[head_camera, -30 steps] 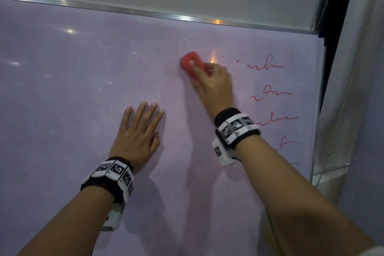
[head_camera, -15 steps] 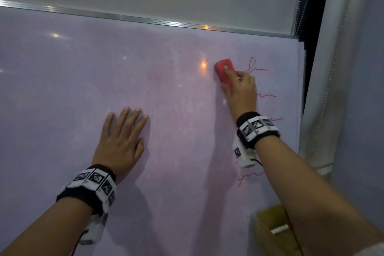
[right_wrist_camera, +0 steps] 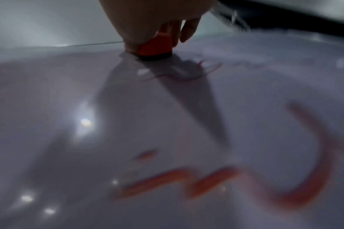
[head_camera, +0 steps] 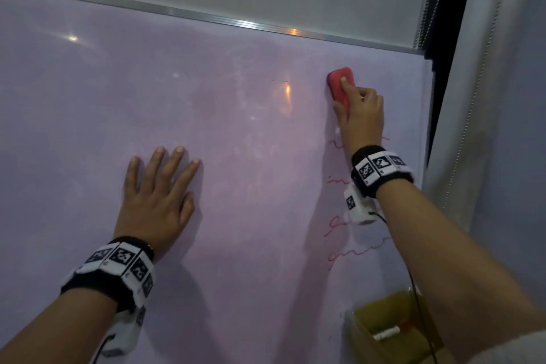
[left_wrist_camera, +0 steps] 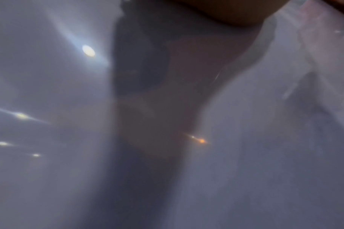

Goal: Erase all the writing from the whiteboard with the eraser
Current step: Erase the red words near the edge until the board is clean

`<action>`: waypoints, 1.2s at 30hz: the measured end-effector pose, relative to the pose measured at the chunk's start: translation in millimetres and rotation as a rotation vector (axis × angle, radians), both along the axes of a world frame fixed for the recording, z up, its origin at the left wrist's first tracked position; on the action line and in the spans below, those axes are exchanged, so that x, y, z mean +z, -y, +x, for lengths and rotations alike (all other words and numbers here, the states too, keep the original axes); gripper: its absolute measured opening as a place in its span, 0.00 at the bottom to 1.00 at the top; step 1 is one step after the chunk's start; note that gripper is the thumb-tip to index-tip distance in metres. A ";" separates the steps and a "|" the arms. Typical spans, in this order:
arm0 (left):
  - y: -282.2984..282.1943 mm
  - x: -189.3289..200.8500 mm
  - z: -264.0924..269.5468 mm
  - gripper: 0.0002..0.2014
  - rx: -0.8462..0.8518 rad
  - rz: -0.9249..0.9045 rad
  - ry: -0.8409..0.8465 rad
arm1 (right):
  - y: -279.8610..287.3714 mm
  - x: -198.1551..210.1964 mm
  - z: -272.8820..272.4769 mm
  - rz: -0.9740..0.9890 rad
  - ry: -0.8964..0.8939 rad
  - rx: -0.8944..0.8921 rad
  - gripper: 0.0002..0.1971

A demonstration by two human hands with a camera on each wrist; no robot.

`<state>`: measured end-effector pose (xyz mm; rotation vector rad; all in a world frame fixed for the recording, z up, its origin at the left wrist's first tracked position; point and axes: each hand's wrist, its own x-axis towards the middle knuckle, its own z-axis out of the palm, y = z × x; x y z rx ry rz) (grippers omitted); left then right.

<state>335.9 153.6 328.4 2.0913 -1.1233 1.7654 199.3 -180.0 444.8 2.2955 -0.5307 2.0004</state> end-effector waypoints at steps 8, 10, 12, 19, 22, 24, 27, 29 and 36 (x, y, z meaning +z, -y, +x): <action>55.3 14.0 -16.3 0.25 -0.068 0.107 0.078 | -18.6 -30.4 -7.1 0.260 0.038 0.093 0.23; 82.6 20.3 -23.0 0.26 -0.056 0.150 0.084 | -43.3 -67.2 -0.9 -0.040 -0.064 0.191 0.21; 96.2 23.1 -25.8 0.26 -0.031 0.135 0.042 | -35.3 -87.0 -5.9 -0.106 -0.124 0.171 0.20; 99.9 17.9 -23.1 0.27 -0.054 0.126 0.000 | 34.5 -78.1 -25.0 0.693 0.239 0.005 0.21; 100.3 17.4 -22.9 0.27 -0.055 0.124 0.017 | -11.1 -85.0 -4.5 0.416 0.213 0.098 0.20; 100.4 18.1 -22.7 0.27 -0.059 0.118 0.029 | -42.9 -100.6 5.7 0.119 0.086 0.180 0.19; 101.0 18.1 -22.3 0.26 -0.069 0.108 0.033 | -40.3 -102.2 3.3 -0.063 -0.010 0.179 0.19; 101.1 18.5 -21.9 0.26 -0.072 0.102 0.040 | -14.1 -94.8 -2.6 0.110 0.116 0.096 0.19; 101.1 18.4 -22.0 0.26 -0.081 0.098 0.040 | -3.4 -84.3 -12.9 0.498 0.175 0.096 0.21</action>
